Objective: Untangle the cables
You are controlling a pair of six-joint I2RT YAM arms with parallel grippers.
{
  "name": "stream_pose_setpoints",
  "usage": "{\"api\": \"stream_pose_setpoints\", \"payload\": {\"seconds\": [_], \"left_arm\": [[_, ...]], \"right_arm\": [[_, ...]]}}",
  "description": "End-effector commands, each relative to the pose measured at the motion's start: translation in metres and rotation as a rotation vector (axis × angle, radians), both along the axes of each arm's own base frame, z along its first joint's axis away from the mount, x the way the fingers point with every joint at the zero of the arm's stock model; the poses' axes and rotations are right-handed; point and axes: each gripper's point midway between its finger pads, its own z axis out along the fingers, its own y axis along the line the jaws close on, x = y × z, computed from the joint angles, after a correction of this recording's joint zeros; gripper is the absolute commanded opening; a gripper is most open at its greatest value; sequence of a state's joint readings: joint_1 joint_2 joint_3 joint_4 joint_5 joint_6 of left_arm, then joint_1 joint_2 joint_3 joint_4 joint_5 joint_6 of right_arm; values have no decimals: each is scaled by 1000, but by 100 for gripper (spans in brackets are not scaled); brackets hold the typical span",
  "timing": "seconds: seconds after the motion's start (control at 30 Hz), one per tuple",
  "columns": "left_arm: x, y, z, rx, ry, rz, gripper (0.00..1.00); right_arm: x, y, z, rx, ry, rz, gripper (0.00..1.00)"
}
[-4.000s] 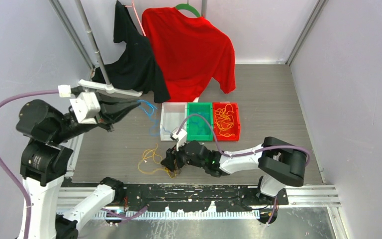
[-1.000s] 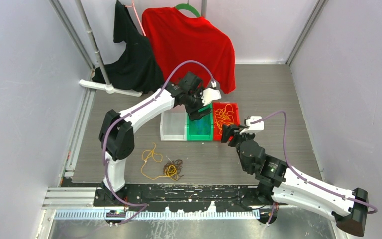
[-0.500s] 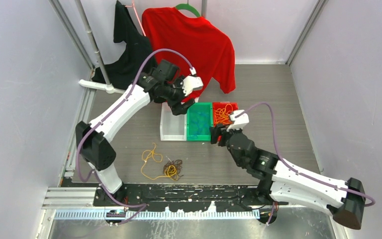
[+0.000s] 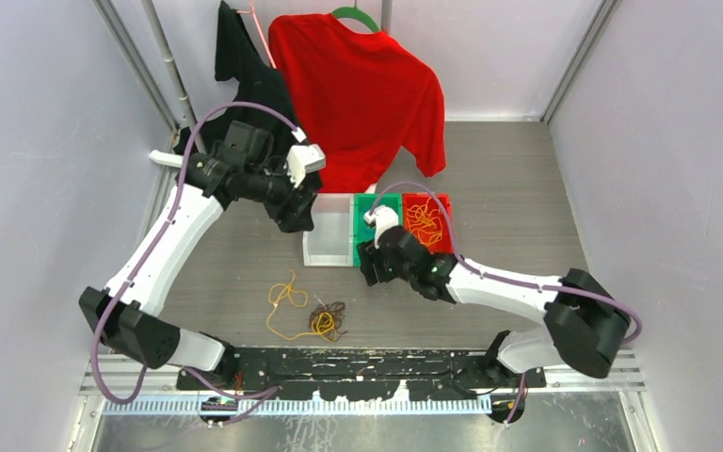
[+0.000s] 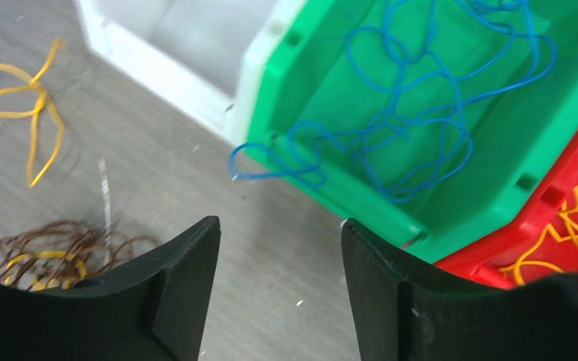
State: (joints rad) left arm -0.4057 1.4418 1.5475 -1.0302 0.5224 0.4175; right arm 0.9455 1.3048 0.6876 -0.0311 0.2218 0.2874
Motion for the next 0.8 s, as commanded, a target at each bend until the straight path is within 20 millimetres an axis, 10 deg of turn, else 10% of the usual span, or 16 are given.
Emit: {"api": "stream_pose_setpoints", "payload": {"seconds": [0.0, 0.5, 0.77], "left_arm": [[-46, 1, 13, -97, 93, -53, 69], [-68, 26, 24, -125, 64, -36, 61], [-66, 34, 32, -143, 31, -7, 57]], "right_arm": [[36, 16, 25, 102, -12, 31, 62], [56, 20, -10, 35, 119, 51, 42], [80, 13, -5, 7, 74, -42, 9]]}}
